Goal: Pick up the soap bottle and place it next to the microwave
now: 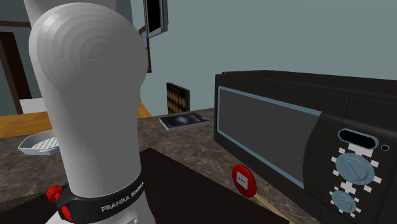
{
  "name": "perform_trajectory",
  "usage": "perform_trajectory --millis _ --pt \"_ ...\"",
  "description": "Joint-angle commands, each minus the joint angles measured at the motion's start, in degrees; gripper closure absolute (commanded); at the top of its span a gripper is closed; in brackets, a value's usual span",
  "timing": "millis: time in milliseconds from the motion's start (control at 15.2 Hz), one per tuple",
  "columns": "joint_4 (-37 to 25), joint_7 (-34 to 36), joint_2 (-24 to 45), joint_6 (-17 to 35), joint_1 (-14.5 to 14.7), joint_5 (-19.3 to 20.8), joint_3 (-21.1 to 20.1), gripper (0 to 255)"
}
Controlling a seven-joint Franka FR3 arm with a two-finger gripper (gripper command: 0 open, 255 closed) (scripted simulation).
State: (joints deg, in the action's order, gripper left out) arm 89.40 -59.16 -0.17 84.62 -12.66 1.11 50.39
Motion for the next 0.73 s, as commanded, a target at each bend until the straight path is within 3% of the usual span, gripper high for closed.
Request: perform_trajectory --millis 0,660 --pt "2.3 0.5 -0.9 1.8 0.2 0.6 -0.2 255" --pt "11.5 1.7 -2.8 9.7 0.5 2.0 -0.7 255"
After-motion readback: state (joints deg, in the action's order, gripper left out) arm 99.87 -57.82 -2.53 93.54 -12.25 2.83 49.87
